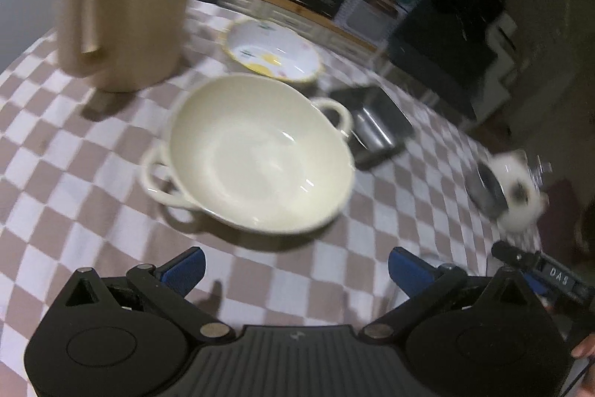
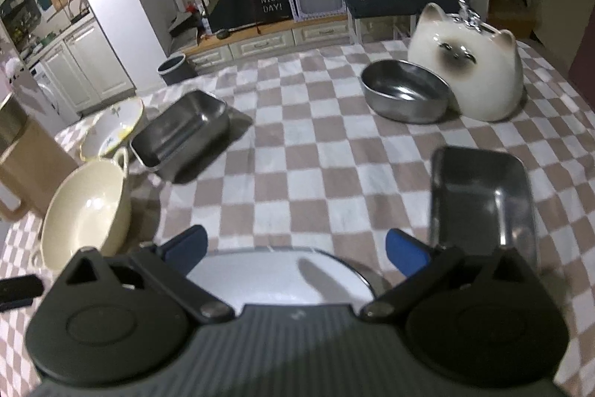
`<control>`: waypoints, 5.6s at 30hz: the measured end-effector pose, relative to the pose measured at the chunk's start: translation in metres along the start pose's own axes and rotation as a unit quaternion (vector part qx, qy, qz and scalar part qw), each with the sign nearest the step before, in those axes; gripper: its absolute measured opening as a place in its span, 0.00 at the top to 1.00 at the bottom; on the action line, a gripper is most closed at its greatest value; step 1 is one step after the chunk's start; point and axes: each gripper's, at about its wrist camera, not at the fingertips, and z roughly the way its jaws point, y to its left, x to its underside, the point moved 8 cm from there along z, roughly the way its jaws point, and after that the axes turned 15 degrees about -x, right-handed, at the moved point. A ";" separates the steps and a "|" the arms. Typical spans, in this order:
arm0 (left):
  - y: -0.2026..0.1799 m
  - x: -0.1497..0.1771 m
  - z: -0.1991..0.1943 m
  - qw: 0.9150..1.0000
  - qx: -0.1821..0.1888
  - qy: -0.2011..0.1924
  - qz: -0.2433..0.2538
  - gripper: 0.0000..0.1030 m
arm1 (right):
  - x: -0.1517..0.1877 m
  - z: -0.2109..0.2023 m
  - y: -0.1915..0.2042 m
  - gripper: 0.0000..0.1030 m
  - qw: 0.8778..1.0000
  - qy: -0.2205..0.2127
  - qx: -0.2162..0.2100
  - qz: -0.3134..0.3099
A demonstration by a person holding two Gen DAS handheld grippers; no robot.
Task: Organize plates and bowls
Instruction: 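Move both tools to the cream two-handled bowl and close on its rim, then lift the cream bowl off the table with both tools, then carry the cream two-handled bowl with both tools toward the dark-rimmed plate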
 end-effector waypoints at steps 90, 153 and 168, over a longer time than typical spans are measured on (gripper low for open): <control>0.093 -0.056 0.079 0.997 -0.036 0.023 -0.061 0.75 | 0.006 0.133 0.134 0.65 0.970 0.139 -0.142 -0.142; 0.076 -0.069 0.056 0.999 -0.014 -0.043 0.017 0.73 | -0.005 0.121 0.136 0.74 0.974 0.104 -0.159 -0.126; 0.045 -0.058 -0.024 0.995 0.013 -0.097 0.023 0.73 | -0.026 0.039 0.136 0.77 0.976 0.047 -0.178 -0.113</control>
